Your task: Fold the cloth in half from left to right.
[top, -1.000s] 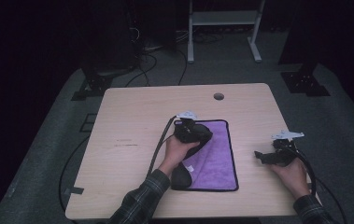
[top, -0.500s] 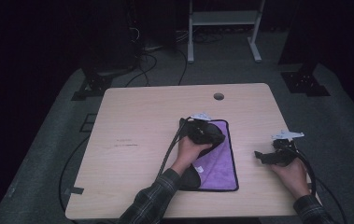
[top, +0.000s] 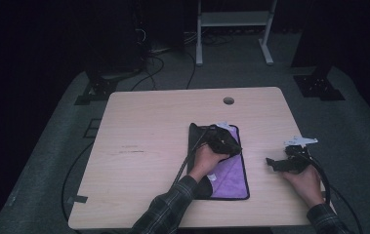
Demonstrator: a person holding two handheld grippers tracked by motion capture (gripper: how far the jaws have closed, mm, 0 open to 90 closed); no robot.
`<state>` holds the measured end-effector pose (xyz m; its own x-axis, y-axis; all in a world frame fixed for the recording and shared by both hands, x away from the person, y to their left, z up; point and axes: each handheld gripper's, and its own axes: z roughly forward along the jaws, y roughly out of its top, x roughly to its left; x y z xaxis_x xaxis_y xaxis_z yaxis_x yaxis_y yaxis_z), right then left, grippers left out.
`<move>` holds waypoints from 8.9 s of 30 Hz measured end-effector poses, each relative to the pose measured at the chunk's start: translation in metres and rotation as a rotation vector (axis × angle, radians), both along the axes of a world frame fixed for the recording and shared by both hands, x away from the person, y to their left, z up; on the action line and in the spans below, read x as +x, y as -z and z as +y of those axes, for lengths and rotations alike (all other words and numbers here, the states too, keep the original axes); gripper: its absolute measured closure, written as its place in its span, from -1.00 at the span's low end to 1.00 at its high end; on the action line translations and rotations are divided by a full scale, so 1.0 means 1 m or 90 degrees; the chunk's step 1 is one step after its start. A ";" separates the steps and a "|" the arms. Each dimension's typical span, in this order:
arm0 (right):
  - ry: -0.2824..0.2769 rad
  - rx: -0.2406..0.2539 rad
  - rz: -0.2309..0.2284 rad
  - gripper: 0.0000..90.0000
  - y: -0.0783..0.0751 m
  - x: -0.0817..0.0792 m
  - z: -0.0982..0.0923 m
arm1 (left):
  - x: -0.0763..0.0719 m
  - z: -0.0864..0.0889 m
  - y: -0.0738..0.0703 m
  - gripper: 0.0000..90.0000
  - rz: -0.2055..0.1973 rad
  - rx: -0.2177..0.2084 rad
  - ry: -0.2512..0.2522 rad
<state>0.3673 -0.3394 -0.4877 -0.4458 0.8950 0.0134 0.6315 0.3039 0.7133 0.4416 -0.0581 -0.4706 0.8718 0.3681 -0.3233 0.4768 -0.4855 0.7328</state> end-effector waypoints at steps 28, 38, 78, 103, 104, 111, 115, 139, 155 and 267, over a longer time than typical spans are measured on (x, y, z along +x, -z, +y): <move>-0.001 -0.001 -0.001 -0.97 0.000 0.000 0.000 | -0.020 0.154 -0.020 -0.32 -0.109 0.081 -0.188; -0.001 -0.001 -0.001 -0.97 0.000 0.000 0.000 | -0.026 0.154 -0.006 -0.27 -0.092 0.126 -0.186; 0.002 -0.003 0.002 -0.83 -0.002 0.000 0.000 | -0.050 0.219 -0.012 0.06 -0.068 0.135 -0.186; -0.130 0.047 -0.023 -0.64 -0.045 0.025 0.054 | -0.103 0.259 0.005 -1.00 -0.123 0.195 -0.202; -0.134 0.052 -0.025 -0.62 -0.047 0.027 0.056 | -0.104 0.258 0.008 -1.00 -0.129 0.202 -0.200; -0.170 0.082 -0.042 -0.45 -0.059 0.040 0.074 | -0.107 0.263 0.013 -1.00 -0.155 0.168 -0.204; -0.180 0.082 -0.044 -0.40 -0.064 0.046 0.085 | -0.107 0.263 0.013 -1.00 -0.155 0.168 -0.206; -0.242 0.059 -0.020 0.15 -0.039 0.120 0.175 | -0.107 0.264 0.013 -1.00 -0.154 0.170 -0.224; -0.239 0.052 -0.003 0.58 -0.011 0.133 0.189 | -0.107 0.264 0.013 -1.00 -0.154 0.170 -0.224; -0.425 0.070 -0.011 0.92 -0.051 -0.053 0.195 | -0.108 0.266 0.013 -1.00 -0.153 0.170 -0.211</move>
